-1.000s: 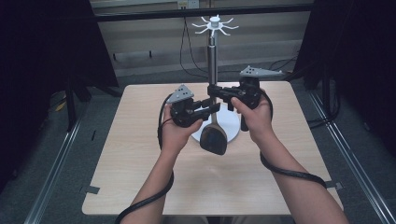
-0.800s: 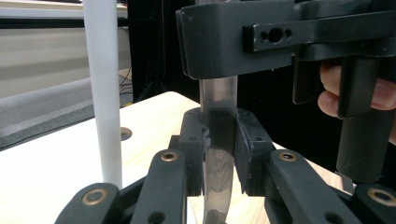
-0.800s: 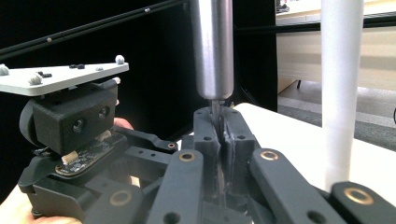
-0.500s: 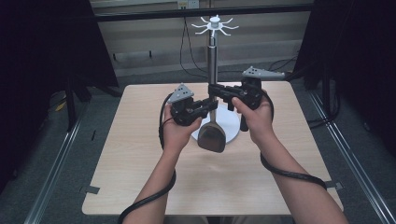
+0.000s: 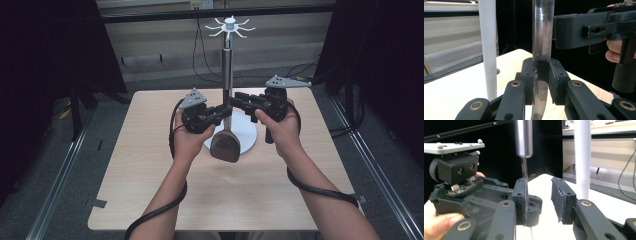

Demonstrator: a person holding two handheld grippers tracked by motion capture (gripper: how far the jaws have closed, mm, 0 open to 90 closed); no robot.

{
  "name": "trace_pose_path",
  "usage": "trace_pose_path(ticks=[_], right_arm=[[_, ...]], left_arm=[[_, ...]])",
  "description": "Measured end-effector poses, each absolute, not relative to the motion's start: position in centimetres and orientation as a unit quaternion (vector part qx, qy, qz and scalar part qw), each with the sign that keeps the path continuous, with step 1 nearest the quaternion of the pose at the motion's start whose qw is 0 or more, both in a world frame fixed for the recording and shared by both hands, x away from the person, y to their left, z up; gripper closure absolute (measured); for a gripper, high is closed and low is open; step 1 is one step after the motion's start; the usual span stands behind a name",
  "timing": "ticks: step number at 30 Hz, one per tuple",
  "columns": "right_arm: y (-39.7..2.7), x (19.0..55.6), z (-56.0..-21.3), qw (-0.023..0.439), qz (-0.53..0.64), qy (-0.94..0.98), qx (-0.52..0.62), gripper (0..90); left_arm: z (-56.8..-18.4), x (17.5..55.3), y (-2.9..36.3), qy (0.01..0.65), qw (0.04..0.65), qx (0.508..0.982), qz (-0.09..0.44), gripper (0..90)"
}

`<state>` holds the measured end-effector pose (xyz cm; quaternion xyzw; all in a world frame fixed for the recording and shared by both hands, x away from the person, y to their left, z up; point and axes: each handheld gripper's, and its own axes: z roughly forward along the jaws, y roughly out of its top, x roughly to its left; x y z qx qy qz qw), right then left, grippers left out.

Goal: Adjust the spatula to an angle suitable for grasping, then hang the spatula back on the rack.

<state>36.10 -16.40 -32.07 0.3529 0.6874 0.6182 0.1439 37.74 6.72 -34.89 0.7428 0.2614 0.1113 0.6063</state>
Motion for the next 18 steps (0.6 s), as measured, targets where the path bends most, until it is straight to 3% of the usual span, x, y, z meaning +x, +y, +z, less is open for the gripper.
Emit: trace_pose_path(ticks=[6, 18], right_arm=[[-17.0, 35.9, -32.4, 0.146, 0.615, 0.685, 0.363, 58.1], [-17.8, 35.5, -33.0, 0.154, 0.603, 0.689, 0.372, 36.3]], left_arm=[[-34.9, 37.7, 6.8, 0.262, 0.609, 0.741, 0.111, 76.2], [-35.0, 38.0, 6.7, 0.264, 0.609, 0.74, 0.112, 75.9]])
